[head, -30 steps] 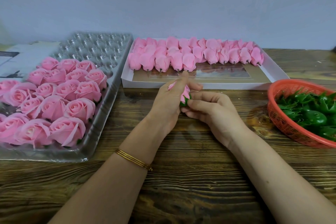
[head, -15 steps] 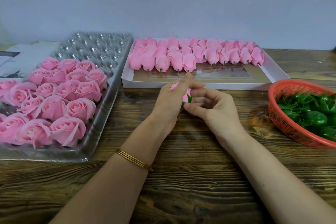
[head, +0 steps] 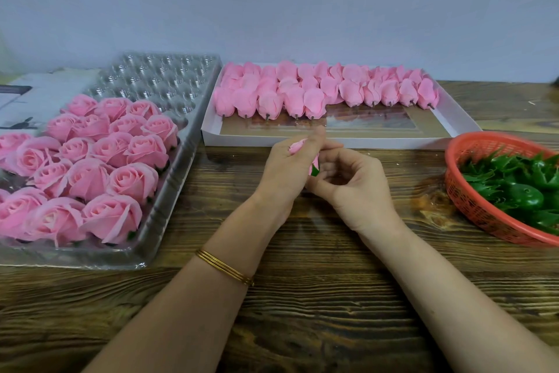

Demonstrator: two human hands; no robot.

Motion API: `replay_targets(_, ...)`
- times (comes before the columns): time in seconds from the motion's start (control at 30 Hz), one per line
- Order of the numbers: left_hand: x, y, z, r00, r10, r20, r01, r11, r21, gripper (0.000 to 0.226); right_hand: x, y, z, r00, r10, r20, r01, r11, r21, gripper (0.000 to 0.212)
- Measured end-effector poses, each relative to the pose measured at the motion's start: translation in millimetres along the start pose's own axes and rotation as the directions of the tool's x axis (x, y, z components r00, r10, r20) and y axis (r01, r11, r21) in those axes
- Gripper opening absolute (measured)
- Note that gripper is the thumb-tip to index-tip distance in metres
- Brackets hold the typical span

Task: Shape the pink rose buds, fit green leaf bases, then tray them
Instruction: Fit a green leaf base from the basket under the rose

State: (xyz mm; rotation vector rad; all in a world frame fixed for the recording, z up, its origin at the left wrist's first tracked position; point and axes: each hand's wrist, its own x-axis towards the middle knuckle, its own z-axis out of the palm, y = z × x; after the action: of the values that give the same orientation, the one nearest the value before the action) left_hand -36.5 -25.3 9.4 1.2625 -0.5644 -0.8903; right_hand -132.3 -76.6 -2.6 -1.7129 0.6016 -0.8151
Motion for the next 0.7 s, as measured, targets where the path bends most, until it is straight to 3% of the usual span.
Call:
replay_targets(0.27, 2.9, -2.3, -2.9, 1.000, -0.013, 0.020, 0.012, 0.999, 0.048, 0.028, 0.6, -1.0, -0.3, 0.999, 0.043, -0.023, -0.042, 0.998, 0.055, 0.024)
replay_targets(0.33, 3.4, -2.2, -4.2, 0.998, 0.007, 0.056, -0.006, 1.000, -0.010, 0.024, 1.3, -0.9, 0.1, 0.998, 0.051, -0.046, -0.048, 0.997, 0.063, 0.025)
replay_targets(0.43, 5.4, -4.1, -5.9, 0.997, 0.017, 0.074, -0.014, 0.999, -0.042, 0.041, 2.2, 0.6, -1.1, 0.994, 0.061, -0.089, -0.053, 0.995, 0.087, 0.021)
replay_targets(0.53, 7.0, -8.6, -5.6, 0.996, -0.001, 0.091, 0.005, 0.999, -0.045, 0.045, 3.4, 3.0, -2.8, 0.990, 0.065, -0.128, -0.054, 0.995, 0.087, 0.016)
replay_targets(0.7, 6.0, -7.9, -6.4, 0.990, -0.048, 0.136, 0.053, 0.998, -0.034, 0.026, 3.0, 3.4, -3.1, 0.991, 0.059, -0.123, -0.046, 0.993, 0.106, 0.021)
